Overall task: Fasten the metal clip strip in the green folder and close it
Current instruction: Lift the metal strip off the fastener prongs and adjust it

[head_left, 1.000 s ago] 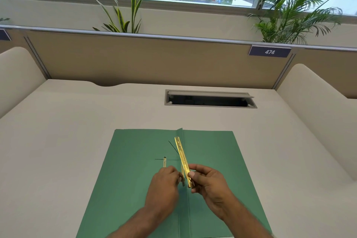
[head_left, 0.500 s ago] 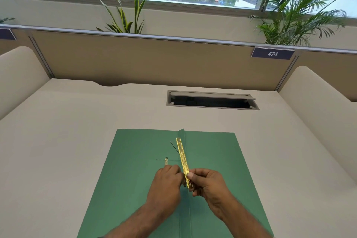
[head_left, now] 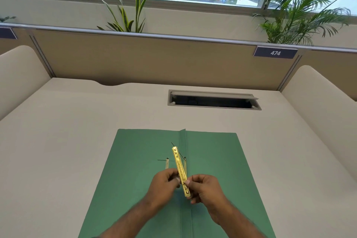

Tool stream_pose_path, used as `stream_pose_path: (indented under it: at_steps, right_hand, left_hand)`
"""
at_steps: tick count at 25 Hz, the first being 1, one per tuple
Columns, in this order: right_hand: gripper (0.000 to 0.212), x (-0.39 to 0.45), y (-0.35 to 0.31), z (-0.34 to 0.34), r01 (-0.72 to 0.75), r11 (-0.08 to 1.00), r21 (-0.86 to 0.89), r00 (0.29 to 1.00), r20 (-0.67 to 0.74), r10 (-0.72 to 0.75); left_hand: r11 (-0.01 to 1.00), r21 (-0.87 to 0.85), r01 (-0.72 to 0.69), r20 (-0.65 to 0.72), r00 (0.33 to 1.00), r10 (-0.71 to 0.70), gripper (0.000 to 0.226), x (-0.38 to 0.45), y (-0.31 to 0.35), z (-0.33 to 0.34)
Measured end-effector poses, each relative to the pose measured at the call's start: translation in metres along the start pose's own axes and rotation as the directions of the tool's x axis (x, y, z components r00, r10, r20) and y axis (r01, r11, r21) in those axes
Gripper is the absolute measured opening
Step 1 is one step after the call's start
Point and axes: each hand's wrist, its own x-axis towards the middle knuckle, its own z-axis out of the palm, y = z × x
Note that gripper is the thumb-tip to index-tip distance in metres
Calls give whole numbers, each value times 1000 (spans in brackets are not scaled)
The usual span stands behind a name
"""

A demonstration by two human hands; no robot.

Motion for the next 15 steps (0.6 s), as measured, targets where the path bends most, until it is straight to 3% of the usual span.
stream_pose_path:
  at_steps: [5,8,11,15]
  right_hand:
    - [11,8,-3,5,32,988,-149,999,3,-31]
    - [5,24,-17,3,142,939,-313,979,-95,-179]
    - [19,44,-36,2,262,809,-527,920,-116,-374]
    - [40,71,-51,16,411,595,-691,873,111,-475]
  left_hand:
    - [982,-165,94,-60,993,-105,19,11,4,-7]
    - [967,-200,156,-70,983,-173,18,17,5,-7]
    - [955,-230,188,-69,976,-209,18,18,1,-7]
    - [947,-258,193,-101,969,-225,17,17,-1,-8]
